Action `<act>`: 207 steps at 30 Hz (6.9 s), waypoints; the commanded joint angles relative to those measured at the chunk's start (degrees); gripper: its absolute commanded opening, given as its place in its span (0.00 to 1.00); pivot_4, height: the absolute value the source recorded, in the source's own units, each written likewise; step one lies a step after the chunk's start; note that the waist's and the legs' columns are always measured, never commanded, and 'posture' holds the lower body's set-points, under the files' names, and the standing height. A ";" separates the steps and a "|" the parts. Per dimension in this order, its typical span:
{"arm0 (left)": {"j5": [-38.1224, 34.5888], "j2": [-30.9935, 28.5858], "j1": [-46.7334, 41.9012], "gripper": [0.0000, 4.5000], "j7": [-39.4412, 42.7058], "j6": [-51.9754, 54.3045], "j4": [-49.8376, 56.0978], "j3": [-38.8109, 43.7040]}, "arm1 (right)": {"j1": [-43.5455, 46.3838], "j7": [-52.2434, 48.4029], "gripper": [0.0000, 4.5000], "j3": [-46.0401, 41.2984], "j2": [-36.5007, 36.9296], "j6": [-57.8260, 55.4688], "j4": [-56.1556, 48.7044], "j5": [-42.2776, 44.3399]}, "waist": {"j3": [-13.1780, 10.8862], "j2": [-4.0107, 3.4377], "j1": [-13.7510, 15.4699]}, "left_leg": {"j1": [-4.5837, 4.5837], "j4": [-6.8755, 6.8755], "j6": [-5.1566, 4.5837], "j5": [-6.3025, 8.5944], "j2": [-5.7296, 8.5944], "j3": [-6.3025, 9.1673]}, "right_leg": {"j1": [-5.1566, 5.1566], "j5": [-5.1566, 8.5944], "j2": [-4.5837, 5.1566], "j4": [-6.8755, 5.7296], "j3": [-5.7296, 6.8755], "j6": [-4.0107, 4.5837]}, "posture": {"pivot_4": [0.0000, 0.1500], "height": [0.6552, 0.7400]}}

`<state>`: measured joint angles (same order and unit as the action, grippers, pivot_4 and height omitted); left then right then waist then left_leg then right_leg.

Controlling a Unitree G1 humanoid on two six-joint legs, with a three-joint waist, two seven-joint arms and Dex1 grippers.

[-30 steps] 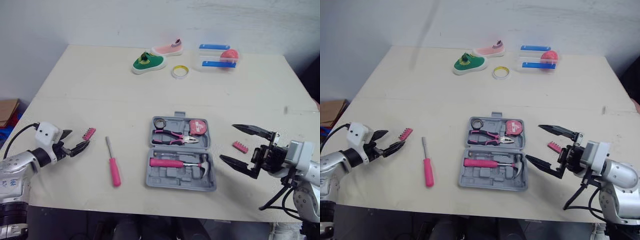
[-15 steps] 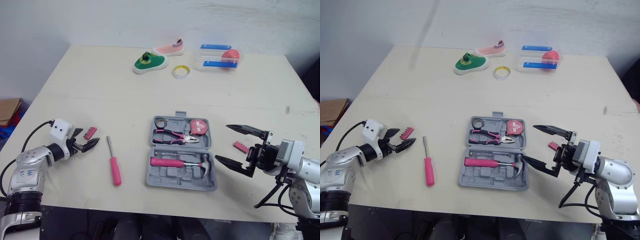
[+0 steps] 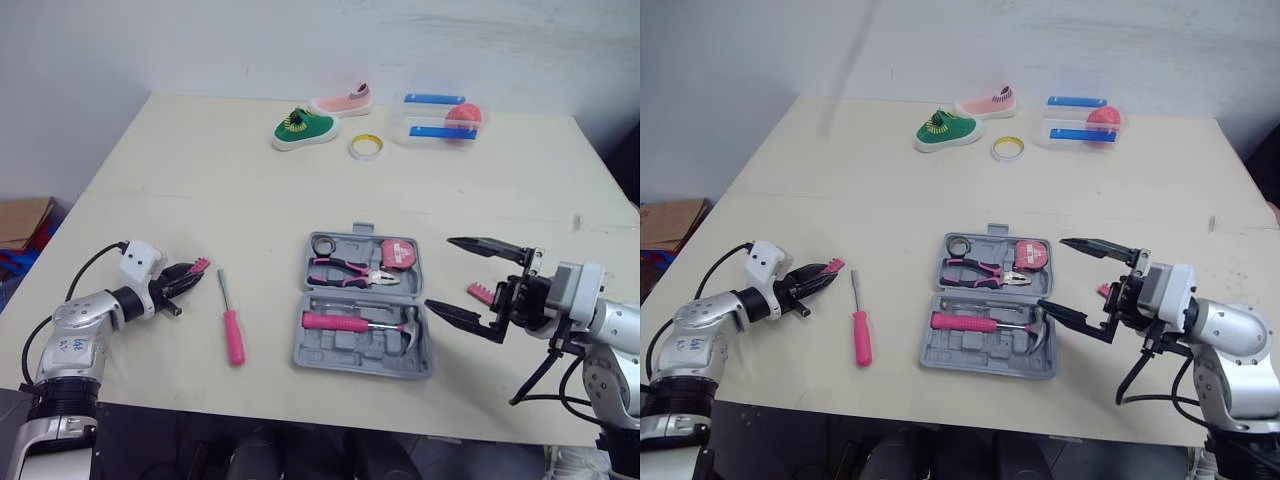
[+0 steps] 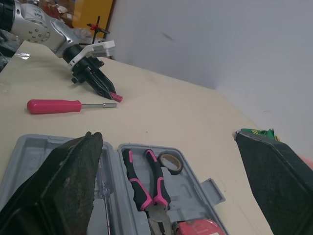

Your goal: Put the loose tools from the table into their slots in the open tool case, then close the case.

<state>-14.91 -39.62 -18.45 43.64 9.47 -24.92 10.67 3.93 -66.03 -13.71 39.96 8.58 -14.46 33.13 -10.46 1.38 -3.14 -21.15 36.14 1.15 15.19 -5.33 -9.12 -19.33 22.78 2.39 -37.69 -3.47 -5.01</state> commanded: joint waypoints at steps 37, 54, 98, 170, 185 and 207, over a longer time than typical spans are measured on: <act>6.74 -5.69 -12.42 0.16 15.01 29.17 52.26 -35.57 | -8.84 -4.33 1.00 -3.87 3.57 -0.68 -4.42 1.36 | -0.43 0.41 0.10 | -0.45 0.07 0.46 -0.13 -0.34 -0.09 | -0.13 -0.13 -0.74 0.72 -0.54 -0.13 | 1.00 1.00; 10.18 -3.95 -15.32 0.16 16.49 34.57 52.46 -41.44 | -10.31 -5.65 1.00 -4.03 1.53 3.68 -0.72 0.25 | -0.43 0.41 0.19 | -0.45 0.16 0.44 -0.13 -0.35 -0.11 | -0.12 -0.14 -0.74 0.67 -0.56 -0.14 | 1.00 1.00; 9.83 0.94 -1.16 0.02 17.74 5.78 36.57 -29.98 | -10.31 -9.25 1.00 -3.22 0.52 9.09 7.69 -0.40 | -0.42 0.37 0.11 | -0.15 0.38 0.30 -0.11 -0.34 -0.14 | 0.13 -0.15 -0.61 0.39 -0.64 -0.14 | 1.00 1.00; -26.08 -7.54 10.95 0.99 16.01 17.13 51.17 1.04 | 9.00 -8.40 1.00 -1.18 9.28 -2.39 47.59 -10.68 | -0.32 -0.15 -1.29 | -0.11 0.16 0.15 0.56 -0.23 -0.07 | 0.76 -0.23 -0.41 1.74 -0.07 -0.29 | 1.00 1.00; -25.80 -7.61 10.56 0.99 17.31 18.73 52.15 -0.22 | 18.91 -14.06 1.00 3.24 6.41 7.71 64.90 -16.39 | -0.37 -0.21 -1.76 | -0.02 0.48 0.26 0.50 -0.42 -0.18 | 0.80 -0.25 -0.79 1.65 -0.32 -0.33 | 1.00 1.00; -24.39 -8.01 11.53 1.00 19.62 17.65 51.35 -1.06 | 24.02 -13.04 0.17 3.94 3.24 9.97 73.15 -18.10 | -0.38 -0.19 -1.95 | 0.01 0.89 0.29 0.55 -0.46 -0.17 | 0.84 -0.28 -0.80 1.29 -0.41 -0.32 | 1.00 1.00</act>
<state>-39.27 -47.09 -6.77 62.53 27.76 26.20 9.91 28.23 -79.74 -9.84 43.61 18.02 57.15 16.42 -10.83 1.19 -5.09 -21.13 37.03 1.44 15.74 -5.79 -9.29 -18.50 22.50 1.59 -36.40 -3.89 -5.33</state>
